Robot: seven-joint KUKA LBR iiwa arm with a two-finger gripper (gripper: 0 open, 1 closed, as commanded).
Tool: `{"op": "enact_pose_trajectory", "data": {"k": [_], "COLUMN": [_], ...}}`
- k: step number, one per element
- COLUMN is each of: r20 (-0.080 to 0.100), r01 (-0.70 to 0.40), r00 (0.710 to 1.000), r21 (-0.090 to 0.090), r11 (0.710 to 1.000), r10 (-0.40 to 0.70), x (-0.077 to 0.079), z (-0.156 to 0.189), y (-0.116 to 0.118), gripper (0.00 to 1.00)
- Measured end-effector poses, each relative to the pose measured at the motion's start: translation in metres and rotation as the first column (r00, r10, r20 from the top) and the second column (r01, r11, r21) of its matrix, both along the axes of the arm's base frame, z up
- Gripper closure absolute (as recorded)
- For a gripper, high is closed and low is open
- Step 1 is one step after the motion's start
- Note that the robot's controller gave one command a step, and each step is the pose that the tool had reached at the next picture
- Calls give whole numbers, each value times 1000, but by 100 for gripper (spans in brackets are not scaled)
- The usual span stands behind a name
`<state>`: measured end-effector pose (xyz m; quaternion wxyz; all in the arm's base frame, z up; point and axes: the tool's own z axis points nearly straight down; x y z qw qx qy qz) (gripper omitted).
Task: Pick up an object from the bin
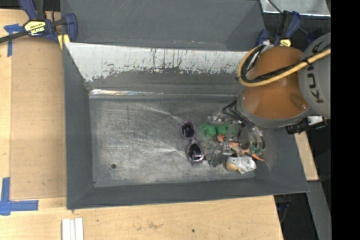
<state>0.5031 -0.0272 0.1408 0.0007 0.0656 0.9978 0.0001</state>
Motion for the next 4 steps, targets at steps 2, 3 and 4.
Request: {"op": "enact_pose_trajectory", "data": {"k": [2, 3, 4], "r20": [19, 0, 0], "r01": [-234, -378, -654], "r00": [972, 926, 756], "r21": [-5, 0, -1], "r11": [972, 926, 756], "r10": [234, 378, 654], "x": [47, 59, 79], "z": [-63, -52, 4], "y": [6, 1, 8], "gripper": [100, 100, 100]}}
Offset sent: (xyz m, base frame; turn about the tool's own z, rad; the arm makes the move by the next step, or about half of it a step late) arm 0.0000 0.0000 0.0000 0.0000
